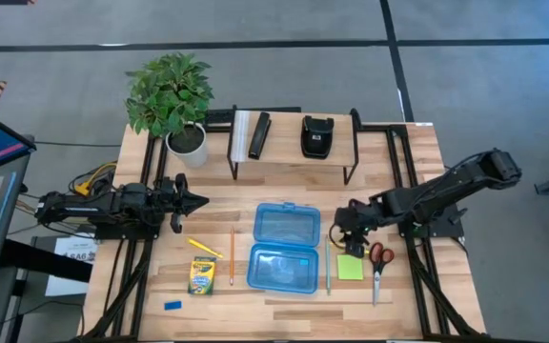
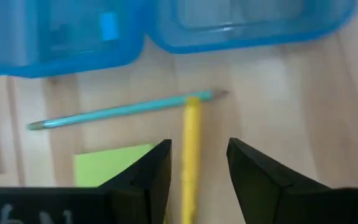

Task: Pack school essentials
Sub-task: Put the right yellow pen into the blue supply box

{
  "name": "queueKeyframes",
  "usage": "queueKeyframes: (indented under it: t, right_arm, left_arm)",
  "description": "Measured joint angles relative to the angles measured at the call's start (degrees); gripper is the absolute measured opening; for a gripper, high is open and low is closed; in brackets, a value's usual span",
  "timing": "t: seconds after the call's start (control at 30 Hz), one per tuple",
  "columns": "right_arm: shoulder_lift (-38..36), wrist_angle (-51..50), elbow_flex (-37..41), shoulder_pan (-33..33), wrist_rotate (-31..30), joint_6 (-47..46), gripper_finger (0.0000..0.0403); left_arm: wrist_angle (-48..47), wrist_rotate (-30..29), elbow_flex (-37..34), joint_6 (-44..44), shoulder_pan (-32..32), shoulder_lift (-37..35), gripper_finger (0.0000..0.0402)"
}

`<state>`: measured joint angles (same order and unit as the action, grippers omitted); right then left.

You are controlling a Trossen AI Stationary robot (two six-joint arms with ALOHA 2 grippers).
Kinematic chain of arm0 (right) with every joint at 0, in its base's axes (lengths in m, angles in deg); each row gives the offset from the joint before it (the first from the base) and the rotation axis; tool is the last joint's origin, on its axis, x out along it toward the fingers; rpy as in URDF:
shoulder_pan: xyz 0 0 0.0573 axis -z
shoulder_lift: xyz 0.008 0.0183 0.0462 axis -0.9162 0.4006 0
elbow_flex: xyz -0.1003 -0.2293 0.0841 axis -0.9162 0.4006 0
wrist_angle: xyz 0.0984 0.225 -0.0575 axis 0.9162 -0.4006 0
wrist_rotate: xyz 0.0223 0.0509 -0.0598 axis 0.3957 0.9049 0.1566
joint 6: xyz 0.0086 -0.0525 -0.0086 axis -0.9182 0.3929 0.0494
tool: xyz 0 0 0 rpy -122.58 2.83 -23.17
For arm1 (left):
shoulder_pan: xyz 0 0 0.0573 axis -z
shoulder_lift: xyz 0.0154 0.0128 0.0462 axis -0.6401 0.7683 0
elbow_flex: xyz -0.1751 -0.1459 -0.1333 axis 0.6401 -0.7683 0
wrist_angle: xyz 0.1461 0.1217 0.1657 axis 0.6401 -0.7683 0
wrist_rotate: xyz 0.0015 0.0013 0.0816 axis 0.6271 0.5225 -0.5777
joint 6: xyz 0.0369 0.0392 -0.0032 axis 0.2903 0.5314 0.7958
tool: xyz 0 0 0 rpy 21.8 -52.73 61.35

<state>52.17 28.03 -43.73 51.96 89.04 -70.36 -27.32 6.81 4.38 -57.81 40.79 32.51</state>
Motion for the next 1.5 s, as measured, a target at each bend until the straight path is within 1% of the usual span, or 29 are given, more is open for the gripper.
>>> queueKeyframes:
  t: [0.17, 0.27, 0.47, 0.6, 0.73, 0.9, 1.03, 1.17, 1.3, 1.37, 1.5]
  right_arm:
    - [5.6, -0.5, -1.4, -4.3, -1.9, -1.9, 0.0172]
    - [9.1, -0.7, -2.1, -5.7, -2.2, -3.0, 0.0171]
    - [14.6, -0.8, -2.8, -6.1, -2.6, -5.2, 0.0168]
    - [16.6, -1.8, -3.0, -5.7, -3.0, -5.3, 0.0153]
    - [16.4, -2.1, -2.8, -5.1, -4.0, -5.3, 0.0119]
    - [13.8, -3.0, -2.6, -4.0, -4.8, -5.3, 0.0067]
    - [11.1, -4.3, -2.4, -3.8, -5.4, -4.7, 0.0039]
    - [8.0, -7.8, -3.9, -3.7, -5.7, -4.6, 0.0032]
    - [5.8, -8.9, -7.8, -3.7, -7.8, -3.8, 0.0035]
    - [5.7, -8.2, -10.6, -3.5, -9.4, -2.4, 0.0034]
    - [8.1, -5.4, -17.1, -2.7, -9.8, 2.4, 0.003]
  left_arm:
    - [0.0, 0.0, 0.0, 0.0, 0.0, 0.0, 0.0]
    - [0.0, 0.0, 0.0, 0.0, 0.0, 0.0, 0.0]
    - [0.0, 0.0, 0.0, -0.1, 0.0, 0.0, 0.0]
    - [0.0, 0.0, 0.0, -0.1, 0.0, 0.0, 0.0]
    - [0.0, 0.0, 0.0, -0.1, 0.0, 0.0, 0.0]
    - [0.0, 0.0, 0.0, -0.9, 0.0, 0.0, 0.0]
    - [0.0, 0.0, 0.0, -0.9, 0.0, 0.0, 0.0]
    - [0.0, 0.0, 0.0, -0.8, 0.0, 0.0, 0.0]
    - [0.0, 0.0, 0.0, -0.8, 0.0, 0.0, 0.0]
    - [0.0, 0.0, 0.0, -0.8, 0.0, 0.0, 0.0]
    - [0.1, -0.4, 0.0, -0.8, 0.0, 0.0, 0.0]
